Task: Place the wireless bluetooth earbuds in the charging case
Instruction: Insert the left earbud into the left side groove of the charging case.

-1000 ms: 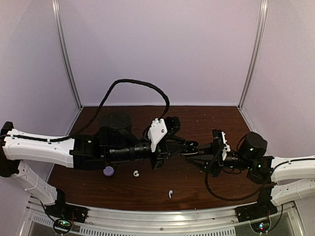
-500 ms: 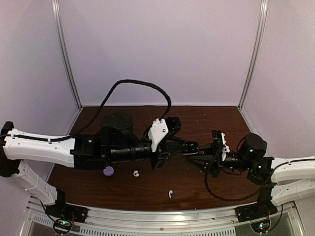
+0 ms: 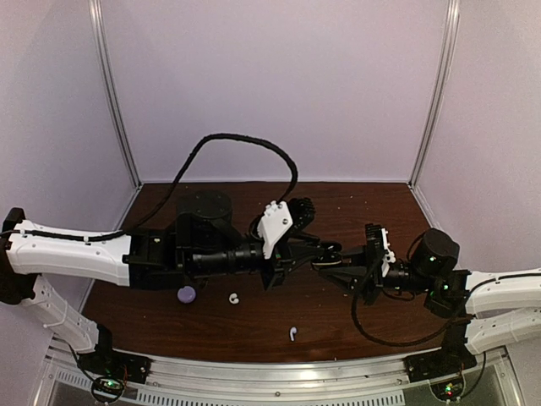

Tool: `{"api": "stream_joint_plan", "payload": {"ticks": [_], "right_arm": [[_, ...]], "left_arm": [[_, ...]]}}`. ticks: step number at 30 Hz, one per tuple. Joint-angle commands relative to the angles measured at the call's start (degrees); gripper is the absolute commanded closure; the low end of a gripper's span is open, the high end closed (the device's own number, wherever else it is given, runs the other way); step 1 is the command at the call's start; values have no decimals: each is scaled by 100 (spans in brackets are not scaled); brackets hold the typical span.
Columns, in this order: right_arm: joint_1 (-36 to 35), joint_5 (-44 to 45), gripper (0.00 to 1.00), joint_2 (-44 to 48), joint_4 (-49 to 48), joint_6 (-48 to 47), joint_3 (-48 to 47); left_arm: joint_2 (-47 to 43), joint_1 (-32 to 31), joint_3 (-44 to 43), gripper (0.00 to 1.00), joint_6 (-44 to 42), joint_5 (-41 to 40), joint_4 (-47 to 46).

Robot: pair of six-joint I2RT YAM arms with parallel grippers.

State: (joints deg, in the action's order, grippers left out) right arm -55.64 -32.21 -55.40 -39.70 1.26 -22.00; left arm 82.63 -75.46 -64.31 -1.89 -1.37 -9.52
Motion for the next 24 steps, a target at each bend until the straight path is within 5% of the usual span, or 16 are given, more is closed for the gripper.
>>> {"api": "stream_joint_plan", "payload": {"ticks": [1, 10, 24], "right_arm": [[-50, 33, 100, 99, -534, -263, -24], [-52, 99, 100, 18, -600, -240, 49], [-45, -209, 100, -85, -596, -126, 187]], "left_arm": [[182, -9, -122, 100, -35, 48, 274], [-97, 2, -116, 100, -78, 137, 49], [-744, 326, -84, 100, -626, 1746, 147]]}}
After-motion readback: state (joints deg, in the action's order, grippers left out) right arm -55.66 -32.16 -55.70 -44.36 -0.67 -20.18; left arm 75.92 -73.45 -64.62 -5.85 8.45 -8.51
